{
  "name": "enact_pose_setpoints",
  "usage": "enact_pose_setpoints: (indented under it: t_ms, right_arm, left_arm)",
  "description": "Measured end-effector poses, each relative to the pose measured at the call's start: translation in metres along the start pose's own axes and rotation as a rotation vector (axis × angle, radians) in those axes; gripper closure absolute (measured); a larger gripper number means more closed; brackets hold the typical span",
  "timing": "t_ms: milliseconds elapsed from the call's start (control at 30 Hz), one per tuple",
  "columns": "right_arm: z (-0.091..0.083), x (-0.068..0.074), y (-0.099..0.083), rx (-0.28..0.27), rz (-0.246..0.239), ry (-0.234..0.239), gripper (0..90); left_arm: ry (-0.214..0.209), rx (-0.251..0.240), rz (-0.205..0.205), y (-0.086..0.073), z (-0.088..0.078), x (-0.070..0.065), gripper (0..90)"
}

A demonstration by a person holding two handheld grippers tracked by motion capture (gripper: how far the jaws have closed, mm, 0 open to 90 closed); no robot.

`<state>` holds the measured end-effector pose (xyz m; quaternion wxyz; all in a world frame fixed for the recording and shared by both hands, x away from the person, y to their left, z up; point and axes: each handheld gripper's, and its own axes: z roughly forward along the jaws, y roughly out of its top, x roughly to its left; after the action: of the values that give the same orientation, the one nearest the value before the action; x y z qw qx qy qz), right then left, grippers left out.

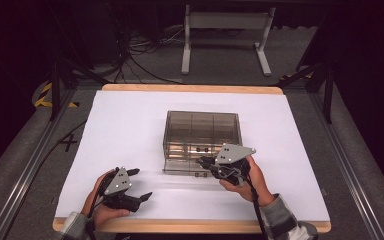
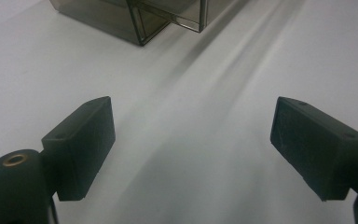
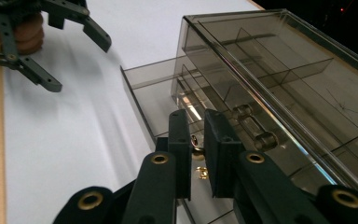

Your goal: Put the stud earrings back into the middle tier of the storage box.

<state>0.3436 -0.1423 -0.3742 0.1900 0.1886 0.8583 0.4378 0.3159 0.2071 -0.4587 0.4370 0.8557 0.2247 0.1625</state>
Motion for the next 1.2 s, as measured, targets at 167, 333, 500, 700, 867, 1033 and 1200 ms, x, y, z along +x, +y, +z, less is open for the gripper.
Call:
enact_pose_setpoints:
  t_ms: [167, 333, 500, 700, 867, 1033, 1200]
  right_arm:
    - [0.005, -0.004, -0.001, 0.01, 0.018, 0.0, 82.4]
    - [0.013, -0.004, -0.002, 0.038, 0.025, -0.003, 82.4]
    - [0.018, -0.003, -0.004, 0.064, 0.028, -0.002, 82.4]
    - [0.02, -0.006, -0.008, 0.075, 0.049, -0.005, 82.4]
    - [0.022, -0.006, -0.012, 0.09, 0.047, 0.0, 82.4]
    - [0.02, -0.009, -0.015, 0.088, 0.057, 0.0, 82.3]
    - [0.019, -0.009, -0.016, 0.091, 0.062, 0.002, 82.3]
  left_arm:
    - [0.001, 0.001, 0.002, 0.0, 0.0, 0.0, 14.4]
    - [0.005, 0.0, 0.0, 0.0, 0.0, 0.0, 14.4]
    - [0.013, -0.006, -0.009, 0.0, -0.001, 0.0, 14.3]
    - [0.016, -0.006, -0.001, 0.0, -0.001, 0.0, 14.3]
    - [0.014, -0.003, 0.0, 0.0, -0.001, 0.0, 14.3]
    - [0.01, -0.001, 0.0, 0.0, -0.001, 0.0, 14.3]
    - [0.014, -0.004, -0.005, 0.0, -0.001, 0.0, 14.0]
